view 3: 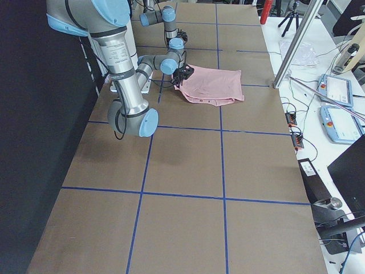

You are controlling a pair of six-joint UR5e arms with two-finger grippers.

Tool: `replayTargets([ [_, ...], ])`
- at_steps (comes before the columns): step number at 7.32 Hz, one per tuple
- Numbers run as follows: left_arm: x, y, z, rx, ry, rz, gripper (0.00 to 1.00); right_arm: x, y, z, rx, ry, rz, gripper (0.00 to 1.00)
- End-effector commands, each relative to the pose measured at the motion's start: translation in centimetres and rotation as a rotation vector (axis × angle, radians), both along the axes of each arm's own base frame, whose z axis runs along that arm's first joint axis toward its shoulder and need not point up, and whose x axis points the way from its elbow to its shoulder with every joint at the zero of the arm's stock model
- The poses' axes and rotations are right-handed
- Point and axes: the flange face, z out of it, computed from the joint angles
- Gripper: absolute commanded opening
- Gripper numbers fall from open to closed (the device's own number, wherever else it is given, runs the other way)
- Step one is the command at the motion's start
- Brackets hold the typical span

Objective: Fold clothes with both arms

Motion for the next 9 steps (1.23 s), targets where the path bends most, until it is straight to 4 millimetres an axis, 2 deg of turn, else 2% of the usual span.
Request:
replayTargets([
  [1, -1.8, 4.8, -2.2, -0.012, -0.021, 0.078, 0.00, 3.0, 4.5, -1.3, 0.007, -0.066, -0.071, 0.00],
  [2, -3.0, 5.6, -3.1, -0.019, -0.027, 0.093, 0.00, 3.0, 5.0, -1.3, -0.009, -0.071, -0.092, 0.00],
  [4, -2.3, 5.7, -3.2, -0.016, -0.026, 0.105, 0.00, 2.5, 4.7, -0.7, 0.003, -0.056, -0.090, 0.00],
  [5, -2.2, 3.4, -2.9, -0.007, -0.039, 0.062, 0.00, 2.8, 1.9, -0.2, 0.001, -0.038, -0.042, 0.00],
  [6, -3.4, -1.1, -3.1, 0.026, -0.006, -0.003, 0.00, 2.5, -0.5, 0.4, -0.001, -0.028, -0.004, 0.00],
  [7, -3.1, -4.4, -2.0, 0.032, 0.011, -0.059, 0.00, 2.5, -3.0, 0.6, 0.012, -0.060, 0.033, 0.00],
  [9, -1.5, -6.5, -0.6, 0.036, 0.058, -0.094, 0.00, 2.2, -6.1, 2.1, 0.025, -0.088, 0.077, 0.00],
])
